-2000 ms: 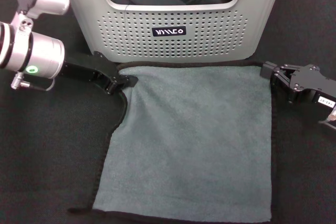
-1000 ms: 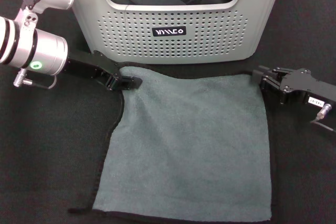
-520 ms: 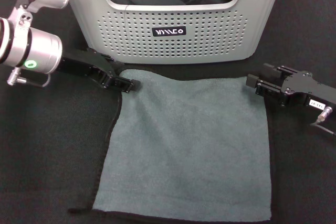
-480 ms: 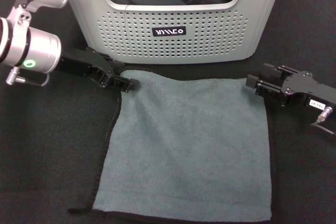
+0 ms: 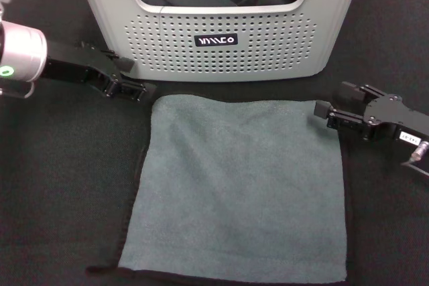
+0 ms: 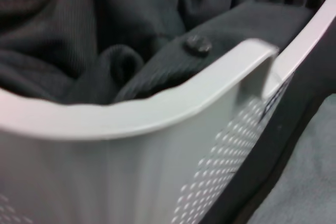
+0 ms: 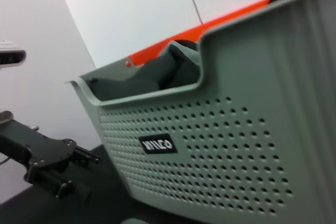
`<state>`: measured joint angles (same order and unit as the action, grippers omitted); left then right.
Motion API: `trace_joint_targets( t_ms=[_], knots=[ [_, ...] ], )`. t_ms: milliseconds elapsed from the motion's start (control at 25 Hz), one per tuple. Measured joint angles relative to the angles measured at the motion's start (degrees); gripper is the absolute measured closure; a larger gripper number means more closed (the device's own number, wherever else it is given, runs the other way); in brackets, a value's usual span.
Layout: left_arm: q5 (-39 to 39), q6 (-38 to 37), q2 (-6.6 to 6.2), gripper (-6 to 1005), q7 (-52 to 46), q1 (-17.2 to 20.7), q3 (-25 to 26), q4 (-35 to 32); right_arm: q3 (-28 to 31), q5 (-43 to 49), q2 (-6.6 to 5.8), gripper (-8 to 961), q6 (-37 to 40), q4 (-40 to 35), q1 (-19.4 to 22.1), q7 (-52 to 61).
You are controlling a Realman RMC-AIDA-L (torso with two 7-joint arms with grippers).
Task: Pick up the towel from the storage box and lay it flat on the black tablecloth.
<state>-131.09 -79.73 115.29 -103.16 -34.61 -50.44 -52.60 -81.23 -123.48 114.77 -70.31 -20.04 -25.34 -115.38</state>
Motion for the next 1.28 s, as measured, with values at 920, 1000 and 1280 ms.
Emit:
trace_joint_targets(
  t_ms=[920,1000,1280],
  knots=[
    [40.6,-36.4,2.81,256,19.1,23.1,-0.4,-12.2,-3.7,6.5,-0.23,80,-29.4,-20.1,7.6,4.4],
    [40.6,-36.4,2.48,257,19.9,22.8,-0.3,-10.9,-4.1,6.5,-0.05,80,-29.2,-19.9,6.7,5.0],
    [41.0,-36.4,1.08,259,20.2,22.5,-0.1,-8.9,-7.6,5.4,0.47,81,-25.9,-20.3,5.3,5.4]
  ],
)
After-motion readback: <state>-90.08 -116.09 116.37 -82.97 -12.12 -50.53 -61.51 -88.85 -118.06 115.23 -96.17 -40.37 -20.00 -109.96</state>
